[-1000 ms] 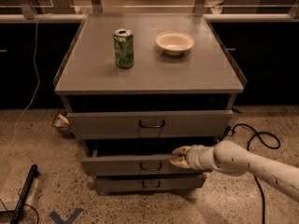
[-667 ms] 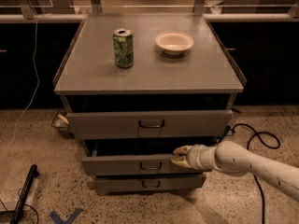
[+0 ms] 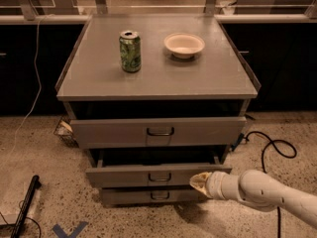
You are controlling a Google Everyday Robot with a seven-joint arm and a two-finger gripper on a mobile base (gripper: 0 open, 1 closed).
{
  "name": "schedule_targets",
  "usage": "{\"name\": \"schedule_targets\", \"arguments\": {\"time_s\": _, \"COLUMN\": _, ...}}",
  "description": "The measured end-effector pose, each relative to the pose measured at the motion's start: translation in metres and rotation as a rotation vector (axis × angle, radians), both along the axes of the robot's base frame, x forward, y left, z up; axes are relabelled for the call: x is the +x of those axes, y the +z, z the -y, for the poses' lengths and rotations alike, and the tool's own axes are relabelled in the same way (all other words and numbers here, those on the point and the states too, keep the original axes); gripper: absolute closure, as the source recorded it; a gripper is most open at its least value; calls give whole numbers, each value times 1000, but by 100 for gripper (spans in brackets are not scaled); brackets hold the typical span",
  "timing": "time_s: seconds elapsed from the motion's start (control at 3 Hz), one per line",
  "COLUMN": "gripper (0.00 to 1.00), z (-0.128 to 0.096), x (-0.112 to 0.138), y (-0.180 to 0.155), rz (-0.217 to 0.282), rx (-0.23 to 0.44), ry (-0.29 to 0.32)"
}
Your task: Open middle drawer
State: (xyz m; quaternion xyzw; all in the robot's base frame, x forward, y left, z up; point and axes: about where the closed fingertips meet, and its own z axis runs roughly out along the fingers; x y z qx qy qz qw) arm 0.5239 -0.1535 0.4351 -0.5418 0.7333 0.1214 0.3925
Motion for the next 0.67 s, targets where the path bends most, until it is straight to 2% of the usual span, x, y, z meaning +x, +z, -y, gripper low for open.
{"name": "schedule_targets", "arguments": {"time_s": 0.33, "gripper": 51, "z": 0, "x": 0, "y": 0, "rz": 0, "rx": 0, "ry": 0}}
{"name": "schedule_targets", "arguments": {"time_s": 0.67, "gripper": 20, "z": -1, "x": -1, "y": -2, "rz": -3, "rx": -1, "ry": 1}}
